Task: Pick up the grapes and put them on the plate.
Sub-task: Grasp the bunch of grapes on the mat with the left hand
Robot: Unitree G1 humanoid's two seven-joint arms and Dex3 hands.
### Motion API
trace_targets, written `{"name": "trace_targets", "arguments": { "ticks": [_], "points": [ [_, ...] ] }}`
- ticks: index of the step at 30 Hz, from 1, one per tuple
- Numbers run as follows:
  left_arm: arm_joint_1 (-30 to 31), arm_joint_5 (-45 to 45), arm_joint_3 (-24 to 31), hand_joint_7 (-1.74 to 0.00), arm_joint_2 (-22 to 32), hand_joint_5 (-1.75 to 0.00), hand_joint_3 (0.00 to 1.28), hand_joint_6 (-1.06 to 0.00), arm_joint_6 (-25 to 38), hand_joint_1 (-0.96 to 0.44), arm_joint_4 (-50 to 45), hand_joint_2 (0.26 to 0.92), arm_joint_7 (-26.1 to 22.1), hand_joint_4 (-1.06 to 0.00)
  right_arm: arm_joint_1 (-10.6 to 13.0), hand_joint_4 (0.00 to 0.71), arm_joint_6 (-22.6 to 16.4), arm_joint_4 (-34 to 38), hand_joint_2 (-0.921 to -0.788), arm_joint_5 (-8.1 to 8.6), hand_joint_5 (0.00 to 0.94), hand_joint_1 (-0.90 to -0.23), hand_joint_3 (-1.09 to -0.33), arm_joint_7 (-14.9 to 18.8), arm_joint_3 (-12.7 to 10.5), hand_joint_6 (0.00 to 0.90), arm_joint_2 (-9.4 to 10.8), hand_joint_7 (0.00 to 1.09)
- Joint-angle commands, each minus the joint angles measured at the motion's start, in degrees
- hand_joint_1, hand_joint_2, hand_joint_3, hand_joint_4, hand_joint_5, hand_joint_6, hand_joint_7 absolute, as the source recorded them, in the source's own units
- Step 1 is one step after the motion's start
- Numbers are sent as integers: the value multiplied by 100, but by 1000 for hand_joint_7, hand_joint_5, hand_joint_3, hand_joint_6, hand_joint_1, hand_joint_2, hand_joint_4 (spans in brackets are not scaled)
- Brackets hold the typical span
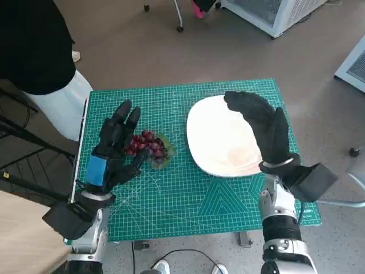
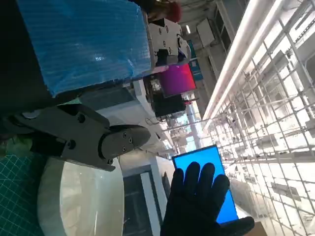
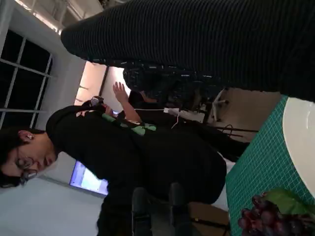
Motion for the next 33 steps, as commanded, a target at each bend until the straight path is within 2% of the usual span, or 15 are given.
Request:
{"name": "trace_targets", "arguments": {
  "ticks": [1, 22, 33],
  "points": [
    [-68, -95, 28, -323, 23, -3, 513, -89, 26, -224, -31, 921, -56, -205, 155, 282, 74, 29, -921, 45, 1, -576, -601, 65, -4, 292, -3, 7],
    [-124, -178, 77, -336, 43, -6, 484, -99, -3, -246, 79, 921, -216, -216, 135, 281, 40, 165, -921, 37, 1, -577, -602, 75, -46, 306, -31, 13],
    [-91, -30, 158, -338, 217, -5, 431, -107, 98, -258, -75, 921, -195, -220, 127, 287, -29, 186, -921, -35, 3, -576, -602, -2, -36, 311, -31, 14]
  ]
}}
